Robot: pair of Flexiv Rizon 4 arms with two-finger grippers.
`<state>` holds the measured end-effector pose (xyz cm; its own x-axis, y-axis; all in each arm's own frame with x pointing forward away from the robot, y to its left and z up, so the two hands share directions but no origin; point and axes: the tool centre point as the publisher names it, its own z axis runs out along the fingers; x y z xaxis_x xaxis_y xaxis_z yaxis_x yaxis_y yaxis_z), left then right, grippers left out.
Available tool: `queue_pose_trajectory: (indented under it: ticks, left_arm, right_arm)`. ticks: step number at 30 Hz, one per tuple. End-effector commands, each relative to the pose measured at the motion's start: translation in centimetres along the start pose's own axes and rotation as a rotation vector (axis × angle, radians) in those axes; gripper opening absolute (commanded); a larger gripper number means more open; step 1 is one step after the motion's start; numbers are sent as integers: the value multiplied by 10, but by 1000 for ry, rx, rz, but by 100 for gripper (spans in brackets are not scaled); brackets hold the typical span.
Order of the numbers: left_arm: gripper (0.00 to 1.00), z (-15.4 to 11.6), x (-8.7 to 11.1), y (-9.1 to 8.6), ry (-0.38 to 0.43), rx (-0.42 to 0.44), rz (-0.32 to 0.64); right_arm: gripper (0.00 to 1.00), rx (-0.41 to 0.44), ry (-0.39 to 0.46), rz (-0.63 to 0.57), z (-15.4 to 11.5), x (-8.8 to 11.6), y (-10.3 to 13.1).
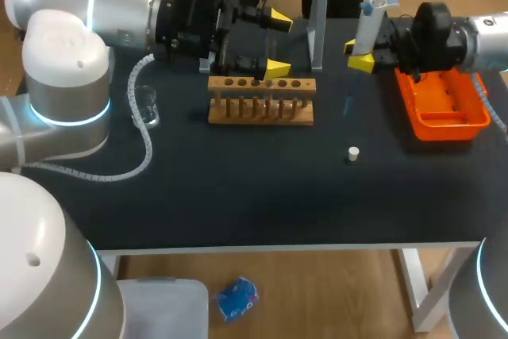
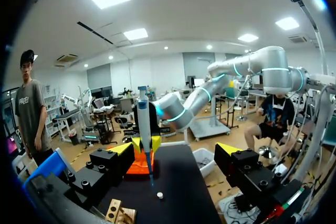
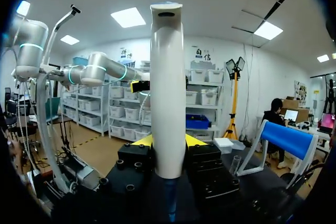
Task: Invert the test tube, pick up the pipette, mount the tip to pipette, aspirate from beaker and dispense into the tube, eject the tip, return the pipette, and cap with the stopper.
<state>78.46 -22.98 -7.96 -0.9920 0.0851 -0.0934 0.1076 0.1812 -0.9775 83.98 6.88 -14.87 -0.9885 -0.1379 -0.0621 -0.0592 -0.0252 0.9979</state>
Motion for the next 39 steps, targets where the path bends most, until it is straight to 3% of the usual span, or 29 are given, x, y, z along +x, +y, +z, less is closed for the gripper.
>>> queue_pose_trajectory:
  ticks: [1, 10, 20, 25, 33, 39]
  left_arm:
    - [100, 0, -1, 0, 3, 0, 1]
    - [100, 0, -1, 0, 3, 0, 1]
    - [100, 0, -1, 0, 3, 0, 1]
    - [100, 0, -1, 0, 3, 0, 1]
    - [100, 0, -1, 0, 3, 0, 1]
    - [100, 0, -1, 0, 3, 0, 1]
  right_arm:
    - [0, 1, 7, 0, -1, -1, 0]
    - [0, 1, 7, 0, -1, -1, 0]
    - [0, -18, -21, 17, -77, -8, -1]
    - [0, -23, -75, 19, -116, -13, 3]
    - [0, 29, -134, -6, -163, -19, 0]
    - [0, 21, -188, -11, -194, -25, -8]
